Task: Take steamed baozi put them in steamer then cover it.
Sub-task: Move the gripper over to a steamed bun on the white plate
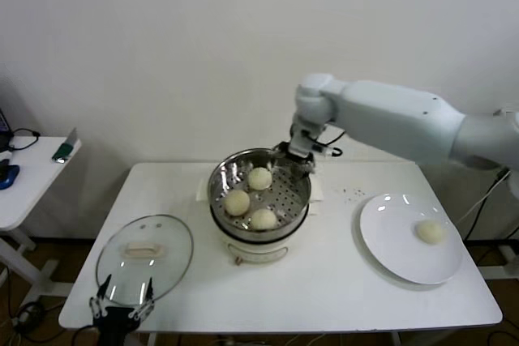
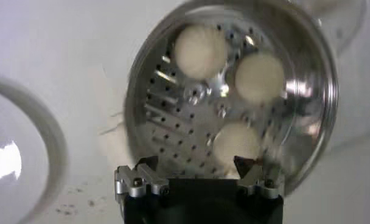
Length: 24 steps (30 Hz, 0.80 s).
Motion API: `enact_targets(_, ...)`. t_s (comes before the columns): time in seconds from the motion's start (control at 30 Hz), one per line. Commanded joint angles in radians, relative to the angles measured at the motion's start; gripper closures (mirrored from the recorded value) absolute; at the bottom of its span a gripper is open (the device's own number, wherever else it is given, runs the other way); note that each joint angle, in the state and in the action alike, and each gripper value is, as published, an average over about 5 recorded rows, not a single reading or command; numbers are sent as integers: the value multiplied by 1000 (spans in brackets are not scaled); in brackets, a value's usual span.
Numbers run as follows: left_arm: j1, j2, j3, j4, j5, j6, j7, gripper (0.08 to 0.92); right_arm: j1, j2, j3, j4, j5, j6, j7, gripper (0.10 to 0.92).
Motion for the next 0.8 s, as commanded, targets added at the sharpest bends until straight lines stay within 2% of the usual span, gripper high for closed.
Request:
enact_targets(0.03, -8, 3, 2, -4, 2, 5, 1, 177, -88, -362, 56, -33, 177, -301, -8, 203)
enact_targets(0.17, -17, 6, 2, -6, 0, 12, 1, 177, -219, -455, 168, -47, 126, -328, -24, 203)
enact_targets(0.33, -19, 6, 3, -11, 1, 17, 1, 177, -402, -498, 322, -141, -1, -304, -65, 203)
enact_targets(0.5, -15, 3, 4, -11, 5, 17, 1, 177, -563, -477, 500, -253, -250, -210, -102, 203)
enact_targets(0.8, -15, -5, 5, 7, 13, 13, 0, 177, -655, -407, 621, -396, -333, -164, -99, 203)
